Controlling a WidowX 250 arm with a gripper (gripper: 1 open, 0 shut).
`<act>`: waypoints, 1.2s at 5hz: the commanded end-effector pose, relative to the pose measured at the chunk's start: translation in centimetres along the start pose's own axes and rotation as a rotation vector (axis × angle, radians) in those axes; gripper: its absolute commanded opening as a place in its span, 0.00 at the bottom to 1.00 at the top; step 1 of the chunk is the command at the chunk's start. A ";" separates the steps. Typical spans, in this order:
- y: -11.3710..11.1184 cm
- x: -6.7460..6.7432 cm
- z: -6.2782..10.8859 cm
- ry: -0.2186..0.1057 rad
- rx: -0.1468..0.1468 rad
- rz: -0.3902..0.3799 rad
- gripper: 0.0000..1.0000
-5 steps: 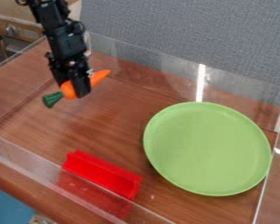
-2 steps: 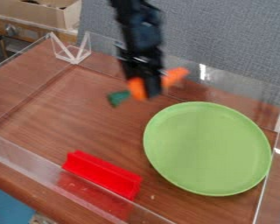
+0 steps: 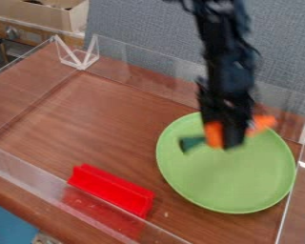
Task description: Put the carrot on the right side
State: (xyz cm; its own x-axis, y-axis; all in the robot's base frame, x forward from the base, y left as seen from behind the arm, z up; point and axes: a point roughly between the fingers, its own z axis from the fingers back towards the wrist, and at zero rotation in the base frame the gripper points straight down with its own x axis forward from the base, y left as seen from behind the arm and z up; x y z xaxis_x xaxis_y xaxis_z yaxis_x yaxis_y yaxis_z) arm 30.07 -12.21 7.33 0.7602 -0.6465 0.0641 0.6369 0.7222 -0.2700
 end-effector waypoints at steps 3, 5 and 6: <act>3.5 0.8 0.3 -0.032 0.035 0.098 0.00; 2.0 0.9 0.4 -0.016 0.055 0.098 0.00; 2.1 1.0 0.4 -0.008 0.062 0.103 0.00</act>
State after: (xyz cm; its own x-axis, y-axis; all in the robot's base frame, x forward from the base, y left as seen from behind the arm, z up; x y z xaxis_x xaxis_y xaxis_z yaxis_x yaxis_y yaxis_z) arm 31.37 -10.90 4.97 0.8239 -0.5663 -0.0232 0.5448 0.8027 -0.2427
